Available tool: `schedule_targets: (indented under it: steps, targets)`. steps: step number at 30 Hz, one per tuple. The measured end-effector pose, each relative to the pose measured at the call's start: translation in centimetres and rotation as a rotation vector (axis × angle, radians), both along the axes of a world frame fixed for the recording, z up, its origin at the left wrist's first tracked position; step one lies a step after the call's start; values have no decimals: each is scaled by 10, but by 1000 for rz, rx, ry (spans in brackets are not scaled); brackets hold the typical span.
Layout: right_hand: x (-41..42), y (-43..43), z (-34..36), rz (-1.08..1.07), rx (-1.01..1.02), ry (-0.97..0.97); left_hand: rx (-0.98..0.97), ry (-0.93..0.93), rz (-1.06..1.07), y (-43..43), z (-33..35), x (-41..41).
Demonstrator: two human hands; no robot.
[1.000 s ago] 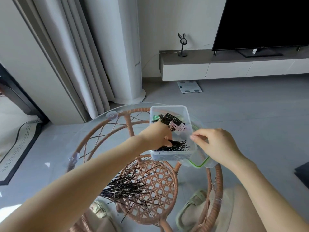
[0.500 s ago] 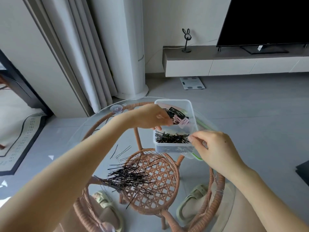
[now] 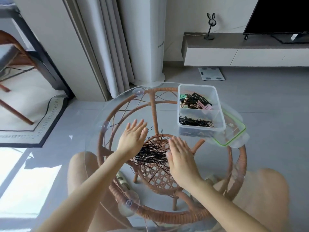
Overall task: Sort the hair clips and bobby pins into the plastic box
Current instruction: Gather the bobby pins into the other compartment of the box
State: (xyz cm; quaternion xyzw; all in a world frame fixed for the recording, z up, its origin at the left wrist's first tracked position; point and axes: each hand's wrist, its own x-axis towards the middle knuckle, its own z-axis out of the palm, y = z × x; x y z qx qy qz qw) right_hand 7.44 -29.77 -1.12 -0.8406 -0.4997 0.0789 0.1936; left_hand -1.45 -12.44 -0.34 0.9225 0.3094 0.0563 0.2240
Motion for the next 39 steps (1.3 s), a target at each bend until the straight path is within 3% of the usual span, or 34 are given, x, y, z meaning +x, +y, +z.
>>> schedule_targets:
  steps: [4,6,8,10,12,14,16,19,26,29,32,35,37,39]
  targets:
    - [-19,7,8,108,113,171,-88,-108,-138,-26,4,15]
    - [-19,1,15,124,210,311,-269,-186,-98,-34,7,10]
    - [-15,0,25,68,320,339,-527,-313,-33,-37,13,2]
    - [-6,11,35,-17,357,344,-627,-422,47,-39,22,-8]
    - [6,33,40,-65,279,372,-555,-452,134,-39,26,-19]
    - [12,56,39,-70,168,387,-433,-369,161,-42,27,-34]
    - [10,70,33,-27,73,356,-337,-273,152,-52,24,-48]
    - [-1,63,25,80,56,416,-266,-271,171,-66,22,-55]
    - [-21,11,36,167,153,698,-297,-506,474,-78,17,-21]
    - [-12,-16,47,106,195,671,-465,-586,427,-79,23,-21]
    - [2,-47,50,80,12,315,-405,-418,209,-59,31,-42]
    - [5,-63,45,77,-209,-29,-255,58,-115,-35,41,-64]
    - [3,-60,43,71,-271,-89,-75,312,-258,-31,44,-70]
    - [0,-49,43,72,-288,-96,131,394,-337,-38,43,-69]
